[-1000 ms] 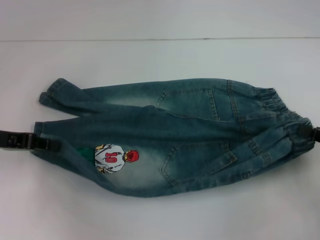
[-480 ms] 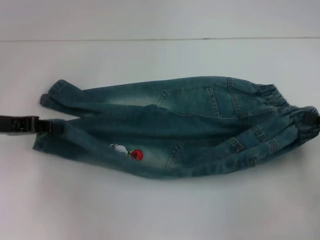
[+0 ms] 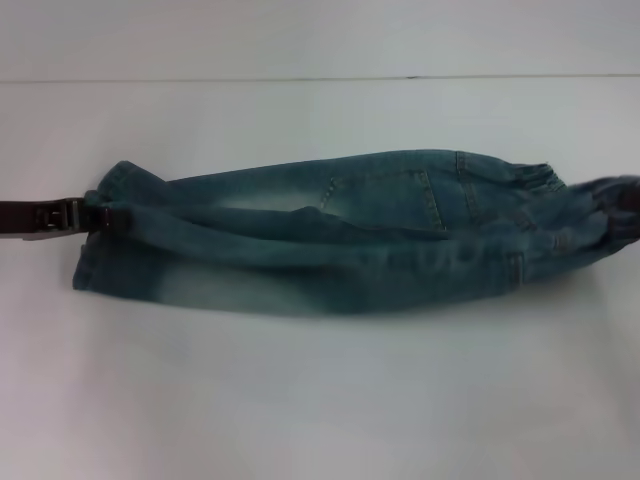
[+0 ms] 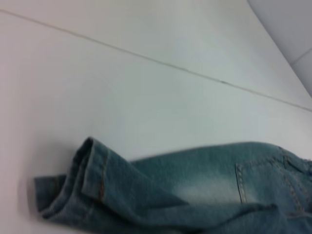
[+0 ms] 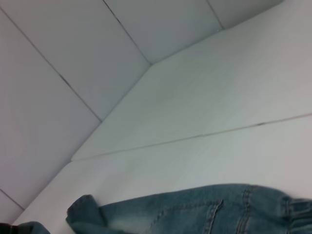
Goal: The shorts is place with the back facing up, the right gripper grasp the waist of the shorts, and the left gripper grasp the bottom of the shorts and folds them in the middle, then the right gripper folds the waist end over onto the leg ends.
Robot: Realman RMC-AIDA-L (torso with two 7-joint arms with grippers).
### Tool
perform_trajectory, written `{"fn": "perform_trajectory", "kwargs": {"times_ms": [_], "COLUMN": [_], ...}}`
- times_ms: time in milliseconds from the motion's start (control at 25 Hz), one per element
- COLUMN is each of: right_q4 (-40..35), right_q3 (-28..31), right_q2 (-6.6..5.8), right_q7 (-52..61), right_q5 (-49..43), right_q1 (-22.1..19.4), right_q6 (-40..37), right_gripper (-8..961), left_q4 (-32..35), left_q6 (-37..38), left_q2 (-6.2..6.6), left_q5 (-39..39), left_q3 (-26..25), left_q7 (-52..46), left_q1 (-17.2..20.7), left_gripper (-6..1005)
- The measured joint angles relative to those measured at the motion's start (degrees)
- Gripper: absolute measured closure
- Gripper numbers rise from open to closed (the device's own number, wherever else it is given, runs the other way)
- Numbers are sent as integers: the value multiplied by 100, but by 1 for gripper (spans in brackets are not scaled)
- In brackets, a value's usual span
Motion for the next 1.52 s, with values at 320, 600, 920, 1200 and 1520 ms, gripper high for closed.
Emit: {"fn": "perform_trajectory", "kwargs": {"times_ms": [320,600,920,1200,1520], "right_q4": [-257,-260,-268,-272,-272], "right_q3": [-106,-399,-905,-1157,-1337], "right_q2": [-73,-183,-227,-228,-215], "right_q7": [245,345,457,536,540], "right_q5": [-23,-31,-50,-54,-54], "right_q1": [205,392,682,820,897], "right_q6": [307,717,1329,1753,1805], "right_gripper": [904,903,904,904,903], "left_q4": [0,2,-3,-65,-69], "left_q6": [-314,-644,-1090,-1470,-1931], "left_q2": [-64,-158,-232,-281,-367], "left_q5": [-90,-179,-199,-199,-135], "left_q3": [6,15,32,40,88], "left_q7": [-61,-87,-187,-213,-331], "left_q1": [-129,-247,-339,-344,-315], "left_gripper": [936,937,937,936,936]}}
